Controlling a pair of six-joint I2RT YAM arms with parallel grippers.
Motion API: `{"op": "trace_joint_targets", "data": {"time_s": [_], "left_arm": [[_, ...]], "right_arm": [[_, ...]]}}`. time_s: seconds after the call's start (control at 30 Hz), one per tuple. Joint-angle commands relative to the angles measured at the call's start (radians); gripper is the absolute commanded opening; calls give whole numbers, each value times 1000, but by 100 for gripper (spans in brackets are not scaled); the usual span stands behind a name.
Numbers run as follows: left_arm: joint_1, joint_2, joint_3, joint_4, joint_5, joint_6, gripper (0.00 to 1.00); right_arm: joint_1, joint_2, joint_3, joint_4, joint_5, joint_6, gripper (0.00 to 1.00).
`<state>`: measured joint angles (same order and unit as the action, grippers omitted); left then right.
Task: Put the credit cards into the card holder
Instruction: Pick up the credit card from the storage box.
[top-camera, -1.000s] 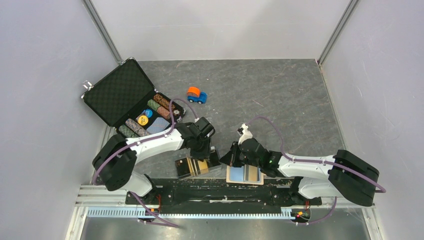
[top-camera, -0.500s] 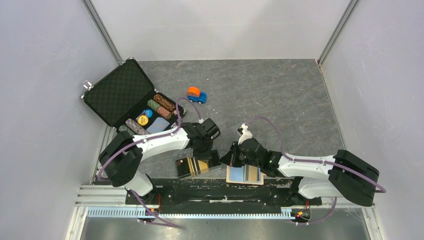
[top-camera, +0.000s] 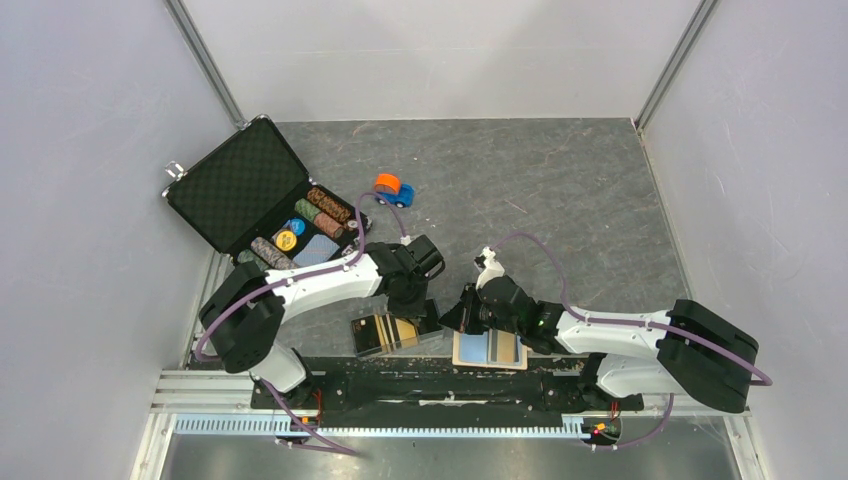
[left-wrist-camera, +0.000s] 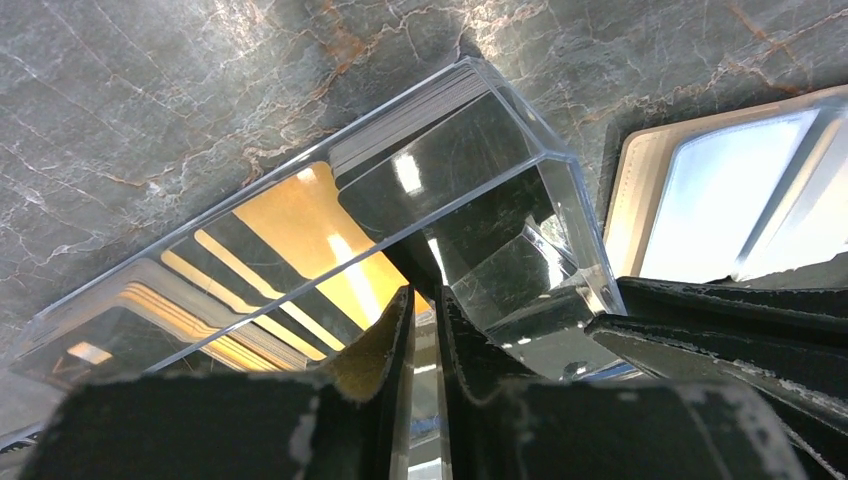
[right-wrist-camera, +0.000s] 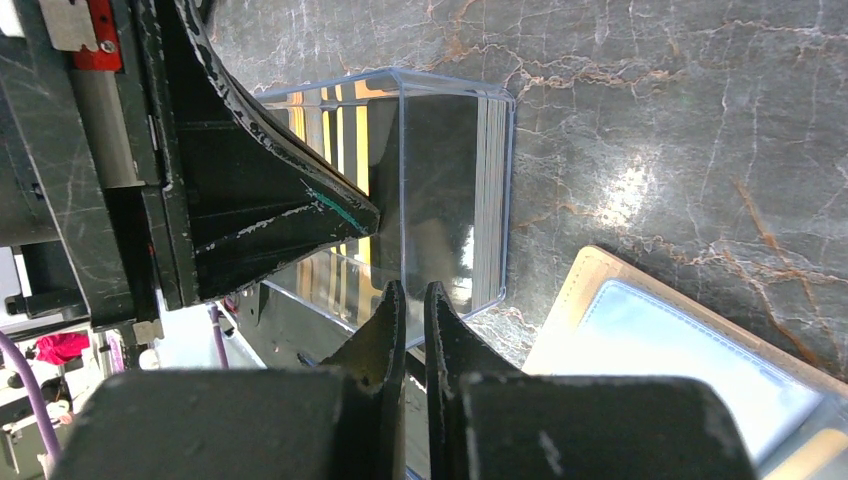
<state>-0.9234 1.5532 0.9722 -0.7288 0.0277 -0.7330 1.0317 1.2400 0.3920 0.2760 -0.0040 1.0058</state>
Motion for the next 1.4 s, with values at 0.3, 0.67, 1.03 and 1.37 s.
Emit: {"op": "trace_joint_targets", "data": {"time_s": [0.3, 0.67, 1.03, 1.37], "left_arm": [[-11, -84, 44, 64, -18, -25, 36], [-9, -129, -24, 91, -24, -70, 46], [-8, -30, -76, 134, -11, -81, 42], [-10, 8, -37, 143, 11, -60, 6]], "right_arm": [[9, -3, 50, 58, -40, 13, 0], [8, -7, 50, 54, -38, 10, 0], [8, -8, 48, 52, -39, 10, 0], [8, -7, 48, 53, -40, 9, 0]]}}
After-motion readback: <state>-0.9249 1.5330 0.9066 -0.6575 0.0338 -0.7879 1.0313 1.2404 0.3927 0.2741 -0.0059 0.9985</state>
